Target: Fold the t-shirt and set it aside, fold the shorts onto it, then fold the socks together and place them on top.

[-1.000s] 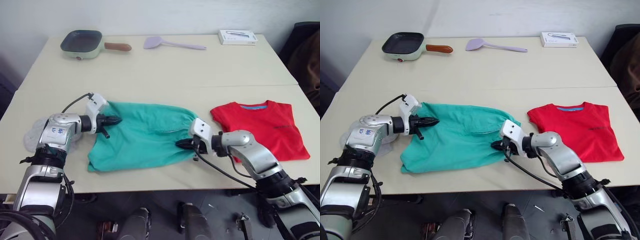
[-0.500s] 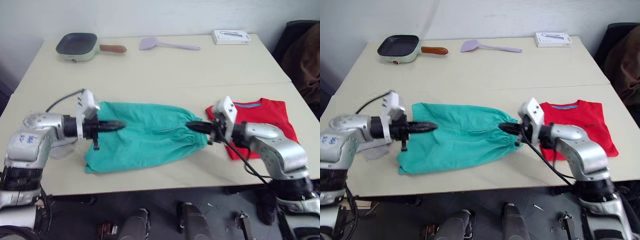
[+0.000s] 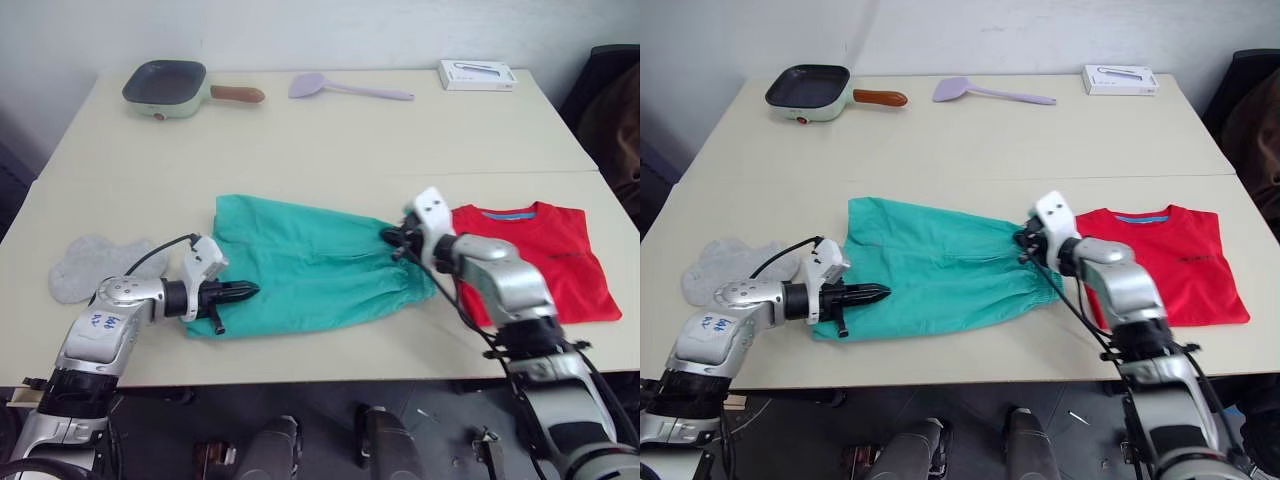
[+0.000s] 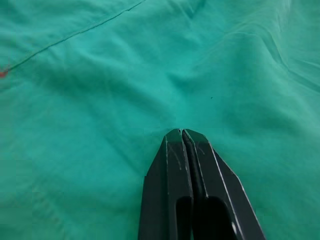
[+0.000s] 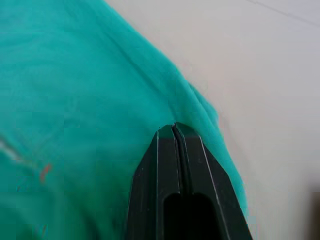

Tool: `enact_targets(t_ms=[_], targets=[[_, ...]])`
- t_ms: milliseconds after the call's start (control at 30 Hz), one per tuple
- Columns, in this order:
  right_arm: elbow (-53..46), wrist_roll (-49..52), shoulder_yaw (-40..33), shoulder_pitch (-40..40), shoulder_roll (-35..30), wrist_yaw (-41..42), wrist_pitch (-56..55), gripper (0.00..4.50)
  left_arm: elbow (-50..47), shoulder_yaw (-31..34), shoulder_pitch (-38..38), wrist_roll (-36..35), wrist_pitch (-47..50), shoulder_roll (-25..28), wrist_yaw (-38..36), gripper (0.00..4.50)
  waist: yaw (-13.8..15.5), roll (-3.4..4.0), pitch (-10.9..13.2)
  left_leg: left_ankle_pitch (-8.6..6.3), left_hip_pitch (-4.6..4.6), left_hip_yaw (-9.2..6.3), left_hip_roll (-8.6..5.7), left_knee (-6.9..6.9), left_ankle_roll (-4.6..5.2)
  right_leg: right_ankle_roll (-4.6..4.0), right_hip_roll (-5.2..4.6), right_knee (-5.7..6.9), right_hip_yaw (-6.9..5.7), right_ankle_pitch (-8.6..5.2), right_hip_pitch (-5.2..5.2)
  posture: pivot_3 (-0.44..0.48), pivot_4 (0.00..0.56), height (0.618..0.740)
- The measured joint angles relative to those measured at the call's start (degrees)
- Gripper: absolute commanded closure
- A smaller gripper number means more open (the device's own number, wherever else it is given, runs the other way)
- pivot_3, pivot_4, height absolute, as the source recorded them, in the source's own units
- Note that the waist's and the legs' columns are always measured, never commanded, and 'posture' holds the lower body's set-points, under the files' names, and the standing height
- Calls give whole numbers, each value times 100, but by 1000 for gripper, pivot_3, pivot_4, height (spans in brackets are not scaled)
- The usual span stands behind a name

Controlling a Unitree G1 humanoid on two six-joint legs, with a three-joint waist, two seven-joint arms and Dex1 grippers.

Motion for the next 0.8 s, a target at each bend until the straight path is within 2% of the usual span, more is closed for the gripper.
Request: enact_targets(t_ms=[67, 200, 333, 433, 467, 633, 700, 800], targets=[[-912, 634, -469, 452, -223, 37, 950, 3939, -28, 14, 40, -21, -1, -13, 6, 4500, 8, 0, 0, 0, 0, 0, 4, 2, -1, 0, -6, -2, 2, 0, 2, 0, 150, 740], [-2147, 1899, -1504, 939, -291, -151, 2736, 2552, -27, -3, 82, -3, -76, -97, 56, 4500, -8, 0, 0, 10, 11, 9, 12, 2, -18, 0, -7, -21, 13, 0, 9, 0, 150, 740], [-2612, 2655, -2502, 1033, 196, -587, 4330, 1154, -29, -73, 104, 66, -172, -220, 117, 4500, 15, -3, -4, 17, 20, 10, 24, -3, -28, -1, -4, -6, 13, 0, 10, 0, 150, 740], [-2690, 3223, -2698, 1361, 386, -999, 4736, 209, -26, -113, 108, 82, -219, -292, 144, 4500, 16, -3, -5, 20, 20, 10, 20, -4, -32, -2, -5, -3, 17, -1, 8, 0, 150, 740], [-2687, 3390, -2717, 1462, 488, -1171, 4772, 35, -26, -118, 108, 82, -242, -313, 155, 4500, 15, -4, -5, 19, 20, 10, 19, -4, -31, -2, -5, -3, 18, -1, 8, 0, 150, 740], [-2334, 4390, -2783, 1809, 913, -2490, 4780, 35, -21, -219, 87, 108, -354, -349, 117, 4500, 6, -4, -6, 20, 20, 10, 9, -5, -28, -2, -9, -3, 22, 0, 7, 0, 150, 740], [-2224, 4668, -2877, 1779, 1073, -2895, 4781, 35, -13, -221, 88, 130, -384, -348, 116, 4500, 4, -8, -10, 20, 22, 10, 12, -6, -28, -2, -9, -2, 22, -1, 7, 0, 150, 740], [-1742, 4945, -3101, 1466, 1669, -3628, 4784, 35, -2, -280, 24, 181, -430, -358, 116, 4500, -33, -32, -32, 22, 30, 13, 18, -8, -33, -2, -4, -1, 26, -1, 9, 0, 150, 740]])
